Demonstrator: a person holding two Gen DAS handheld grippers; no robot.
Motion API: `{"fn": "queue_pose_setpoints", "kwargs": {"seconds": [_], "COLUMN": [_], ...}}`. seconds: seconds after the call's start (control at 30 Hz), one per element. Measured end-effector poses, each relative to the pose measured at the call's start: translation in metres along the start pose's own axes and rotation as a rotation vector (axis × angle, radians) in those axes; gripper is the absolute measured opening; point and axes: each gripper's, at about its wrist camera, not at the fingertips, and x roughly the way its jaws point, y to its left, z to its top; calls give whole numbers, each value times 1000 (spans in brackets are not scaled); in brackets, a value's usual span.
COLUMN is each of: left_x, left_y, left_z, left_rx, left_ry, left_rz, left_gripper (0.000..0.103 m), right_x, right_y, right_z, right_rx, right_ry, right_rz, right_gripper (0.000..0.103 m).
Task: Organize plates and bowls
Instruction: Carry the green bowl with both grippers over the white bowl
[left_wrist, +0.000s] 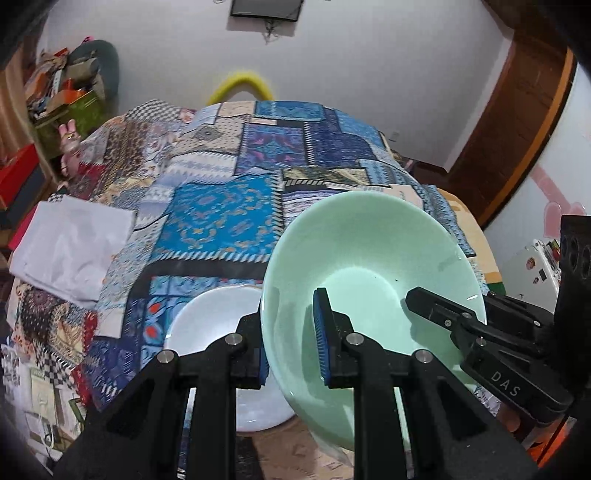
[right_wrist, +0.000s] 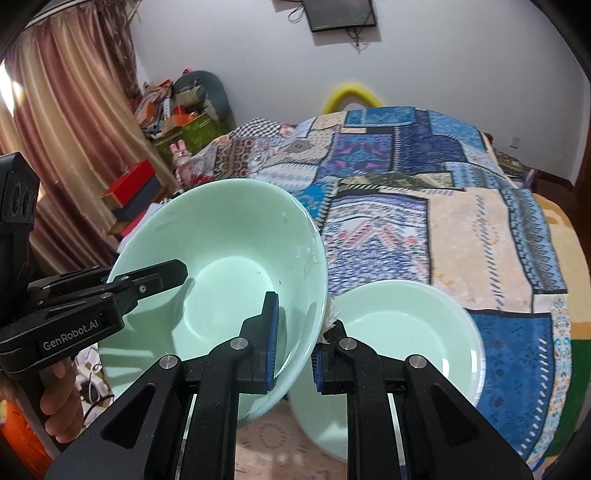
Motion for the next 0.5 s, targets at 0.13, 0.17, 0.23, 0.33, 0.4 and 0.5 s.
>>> {"fn": "queue_pose_setpoints", "kwargs": {"seconds": [0.13, 0.17, 0.23, 0.33, 0.4, 0.5], "left_x": [-2, -2, -2, 0, 3, 7], "left_y": [23, 26, 34, 45, 52, 60], "left_z": [-6, -8, -11, -15, -18, -23], "left_rx": [-26, -30, -41, -55, -65, -81], "left_ry": [7, 8, 12, 19, 25, 37], "left_rz": [14, 17, 25, 33, 36, 41], "left_gripper": [20, 20, 20, 20, 20, 20], "right_x": [12, 14, 20, 28, 34, 42], "right_y": [15, 18, 23, 30, 34, 39], "right_z": [-2, -2, -3, -4, -5, -7], "right_rx": [-14, -15, -21, -26, -30, -36], "right_ry": [18, 23, 32, 47, 58, 79], "right_rz": [23, 27, 34, 44, 50, 54], "right_gripper": [14, 14, 14, 14, 14, 14]}}
